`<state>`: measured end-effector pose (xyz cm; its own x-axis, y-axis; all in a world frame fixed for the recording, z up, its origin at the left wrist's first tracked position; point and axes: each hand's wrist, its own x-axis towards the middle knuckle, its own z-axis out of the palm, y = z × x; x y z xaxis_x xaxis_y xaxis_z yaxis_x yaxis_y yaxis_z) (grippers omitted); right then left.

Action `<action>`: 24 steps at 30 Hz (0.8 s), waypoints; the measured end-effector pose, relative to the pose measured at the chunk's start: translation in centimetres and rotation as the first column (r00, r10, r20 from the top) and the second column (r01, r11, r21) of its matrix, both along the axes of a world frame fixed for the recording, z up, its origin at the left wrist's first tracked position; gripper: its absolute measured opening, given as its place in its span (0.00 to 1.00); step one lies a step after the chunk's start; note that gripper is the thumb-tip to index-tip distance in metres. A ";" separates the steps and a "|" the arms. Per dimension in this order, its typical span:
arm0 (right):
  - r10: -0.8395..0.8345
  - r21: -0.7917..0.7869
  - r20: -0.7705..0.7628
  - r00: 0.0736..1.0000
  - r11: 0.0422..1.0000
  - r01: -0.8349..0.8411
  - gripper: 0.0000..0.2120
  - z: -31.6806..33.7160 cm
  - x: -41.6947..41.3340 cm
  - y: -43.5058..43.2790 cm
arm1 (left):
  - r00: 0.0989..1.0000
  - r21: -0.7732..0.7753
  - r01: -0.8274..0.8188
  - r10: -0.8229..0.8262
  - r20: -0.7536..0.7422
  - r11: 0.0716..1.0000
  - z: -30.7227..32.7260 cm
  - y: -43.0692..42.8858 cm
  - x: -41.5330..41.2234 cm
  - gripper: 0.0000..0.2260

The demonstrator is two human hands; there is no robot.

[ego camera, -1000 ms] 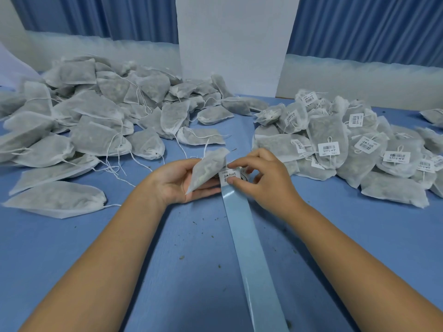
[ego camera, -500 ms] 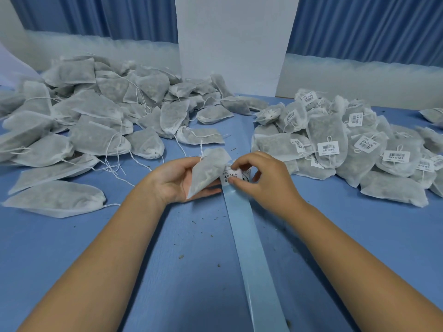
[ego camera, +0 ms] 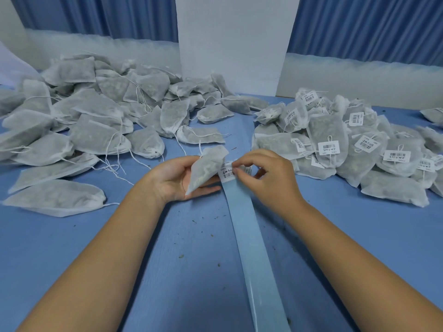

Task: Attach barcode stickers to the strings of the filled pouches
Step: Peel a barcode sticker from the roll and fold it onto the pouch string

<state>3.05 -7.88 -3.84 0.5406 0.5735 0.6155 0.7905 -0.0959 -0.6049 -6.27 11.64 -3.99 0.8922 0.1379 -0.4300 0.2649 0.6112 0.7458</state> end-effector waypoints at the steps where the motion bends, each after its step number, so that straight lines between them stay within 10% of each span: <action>1: 0.003 0.008 0.006 1.000 1.000 -0.003 0.05 0.1 -0.1 0.0 | 1.000 0.003 -0.009 0.009 -0.005 1.000 0.0 -0.1 0.0 0.12; 10: 0.097 0.268 -0.427 0.899 0.963 0.023 0.06 1.6 -0.3 -0.2 | 0.994 -0.003 -0.101 0.101 -0.048 0.995 0.6 -0.1 -0.2 0.11; 18: 0.025 0.151 -0.553 0.833 0.986 0.070 0.13 1.7 0.2 0.0 | 0.993 0.624 -0.083 0.119 -0.016 0.777 2.5 -1.1 -1.0 0.07; 24: 0.178 0.115 -0.571 0.801 0.984 -0.136 0.22 1.1 -0.9 0.5 | 0.998 0.702 0.054 -0.018 -0.060 0.710 2.9 -2.0 -1.5 0.09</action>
<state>2.15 -7.39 -2.71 0.7135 0.6514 0.2578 0.2943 0.0552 -0.9541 -7.74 9.68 -1.09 0.8851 0.3850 -0.2616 0.3201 -0.0954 0.9426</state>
